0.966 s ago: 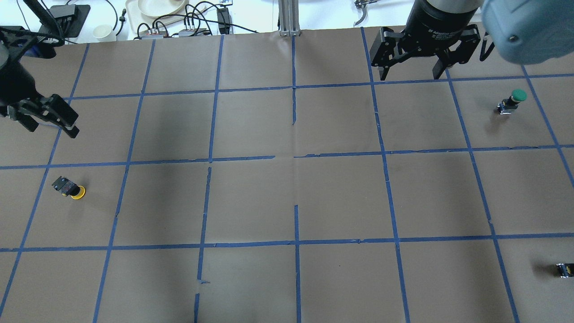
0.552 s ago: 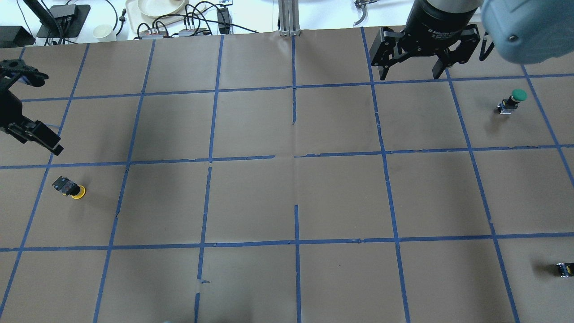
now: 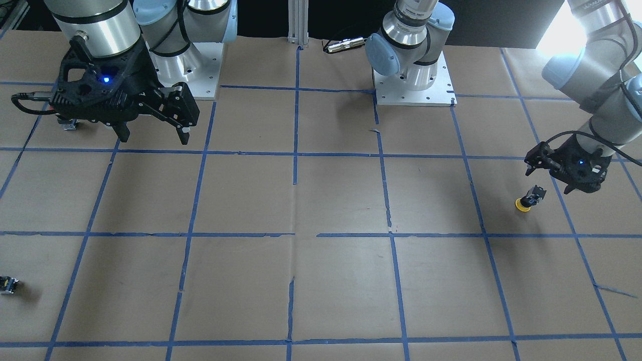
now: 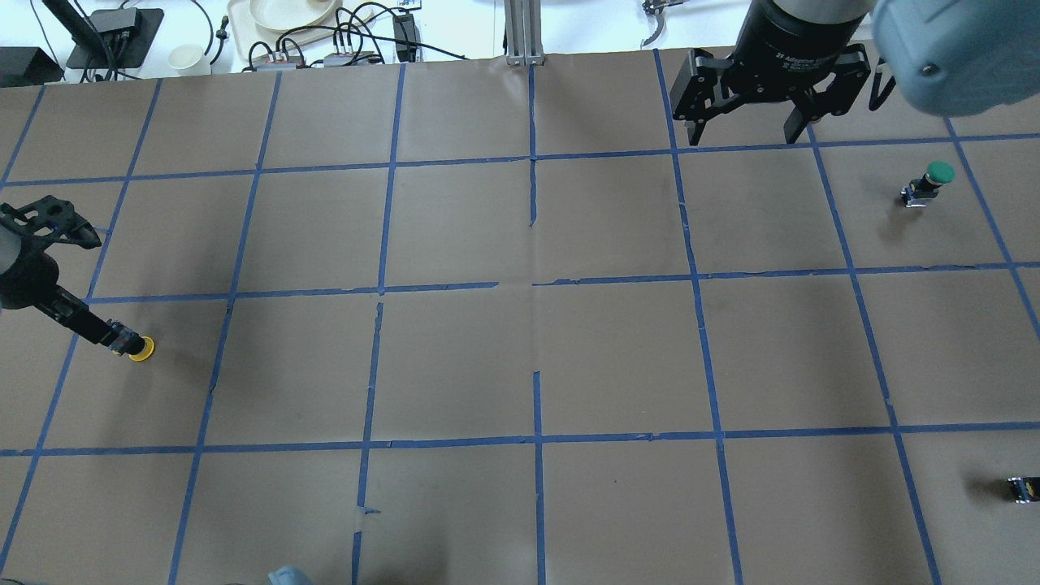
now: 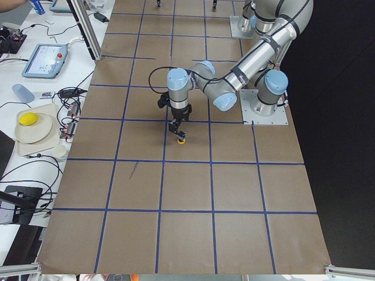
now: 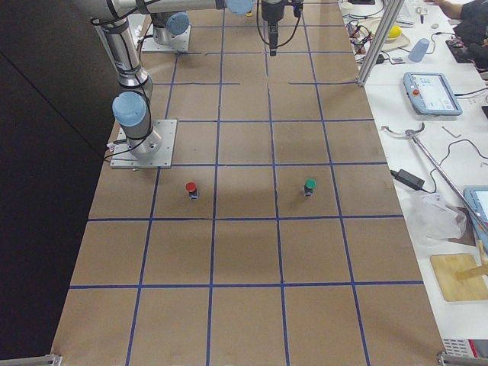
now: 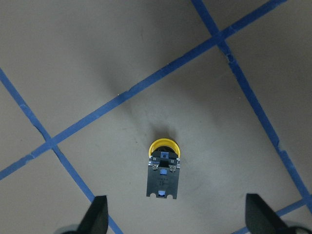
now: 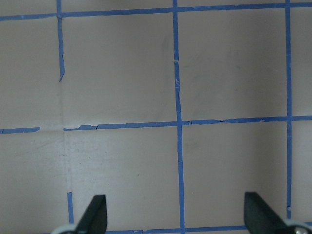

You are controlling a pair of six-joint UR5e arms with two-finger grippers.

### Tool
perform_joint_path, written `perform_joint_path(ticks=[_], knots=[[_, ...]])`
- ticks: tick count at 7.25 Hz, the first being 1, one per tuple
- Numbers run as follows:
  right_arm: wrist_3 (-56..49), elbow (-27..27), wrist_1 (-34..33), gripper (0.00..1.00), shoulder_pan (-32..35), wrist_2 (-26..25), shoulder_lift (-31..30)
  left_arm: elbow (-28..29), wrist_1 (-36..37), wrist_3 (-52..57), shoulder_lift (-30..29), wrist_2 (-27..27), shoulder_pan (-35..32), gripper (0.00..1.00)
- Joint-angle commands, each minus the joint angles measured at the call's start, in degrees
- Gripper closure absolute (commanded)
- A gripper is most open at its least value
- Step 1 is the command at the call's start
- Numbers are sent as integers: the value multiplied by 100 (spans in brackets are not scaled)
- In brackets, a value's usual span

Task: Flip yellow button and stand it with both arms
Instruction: 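Lower the left gripper over the yellow button and close on its base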

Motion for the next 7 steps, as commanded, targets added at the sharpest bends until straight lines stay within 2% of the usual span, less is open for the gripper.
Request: perform_joint_path(ticks=[1,3,4,5,7], knots=[[0,0,0,0,-13,-3,0,-146,219,366,-208,-74,128,0],[0,0,0,0,-13,-3,0,-155,787,1032,-428,-373,128,6],[0,0,-9,0,-13,-3,0,-146,799,1043,-490,-374,136,7],[0,0,0,0,-13,-3,0,-189,799,1043,-491,-365,136,21],[0,0,-9,0,-13,6,9,-181,791,1043,-482,-365,136,61]])
